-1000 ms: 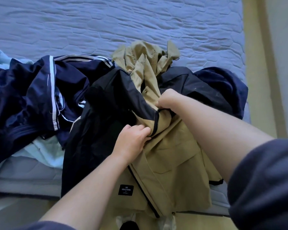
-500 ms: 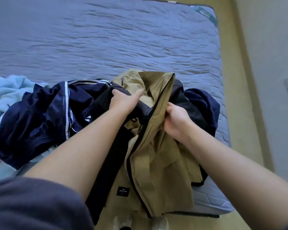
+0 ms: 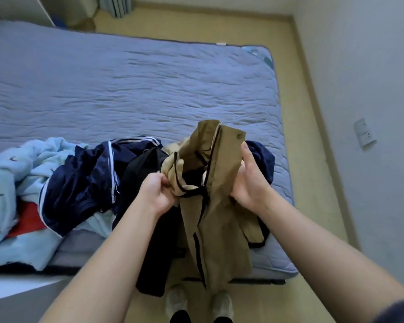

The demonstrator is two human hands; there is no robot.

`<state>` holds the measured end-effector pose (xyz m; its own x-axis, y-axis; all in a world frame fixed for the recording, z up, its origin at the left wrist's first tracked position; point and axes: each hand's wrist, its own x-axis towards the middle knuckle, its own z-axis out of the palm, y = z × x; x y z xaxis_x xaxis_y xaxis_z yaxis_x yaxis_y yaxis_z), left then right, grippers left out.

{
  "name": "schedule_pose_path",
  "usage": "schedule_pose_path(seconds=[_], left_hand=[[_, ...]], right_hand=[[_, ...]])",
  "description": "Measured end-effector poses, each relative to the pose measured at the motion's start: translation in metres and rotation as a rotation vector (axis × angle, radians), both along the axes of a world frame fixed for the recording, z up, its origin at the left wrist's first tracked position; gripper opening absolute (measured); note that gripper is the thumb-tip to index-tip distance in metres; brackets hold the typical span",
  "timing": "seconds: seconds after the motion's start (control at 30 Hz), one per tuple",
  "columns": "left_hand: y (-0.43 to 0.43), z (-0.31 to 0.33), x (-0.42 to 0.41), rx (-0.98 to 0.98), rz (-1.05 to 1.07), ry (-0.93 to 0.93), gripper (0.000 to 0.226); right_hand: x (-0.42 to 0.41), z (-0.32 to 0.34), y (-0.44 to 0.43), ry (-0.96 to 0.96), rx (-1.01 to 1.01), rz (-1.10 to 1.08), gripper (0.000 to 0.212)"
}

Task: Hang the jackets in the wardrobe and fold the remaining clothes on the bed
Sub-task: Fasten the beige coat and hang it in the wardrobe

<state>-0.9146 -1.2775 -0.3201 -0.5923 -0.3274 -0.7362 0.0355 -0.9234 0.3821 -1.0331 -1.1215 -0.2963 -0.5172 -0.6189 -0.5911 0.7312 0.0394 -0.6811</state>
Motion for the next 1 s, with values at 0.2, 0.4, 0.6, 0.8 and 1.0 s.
schedule_pose_path(seconds=[0.2, 0.4, 0.6, 0.8, 1.0], left_hand=[[0.005, 0.107, 0.049, -0.124, -0.155, 0.155, 0.034], [0.008, 0.194, 0.078, -0.288, -0.38, 0.333, 0.042], [-0.006, 0.244, 0.103, -0.387, -0.466, 0.375, 0.056], [-0.013, 0.267, 0.123, -0.471, -0.381, 0.386, 0.055], [-0.026, 0.261, 0.147, -0.485, -0.207, 0.371, 0.075]], right_hand=[[0.001, 0.102, 0.012, 0.126, 0.175, -0.036, 0.067], [0.004, 0.193, -0.013, 0.225, 0.285, 0.265, 0.07], [0.036, 0.233, -0.042, 0.367, 0.377, 0.614, 0.073], [0.06, 0.239, -0.032, 0.339, 0.365, 0.323, 0.039], [0.077, 0.249, -0.02, 0.1, -0.039, -0.068, 0.025]])
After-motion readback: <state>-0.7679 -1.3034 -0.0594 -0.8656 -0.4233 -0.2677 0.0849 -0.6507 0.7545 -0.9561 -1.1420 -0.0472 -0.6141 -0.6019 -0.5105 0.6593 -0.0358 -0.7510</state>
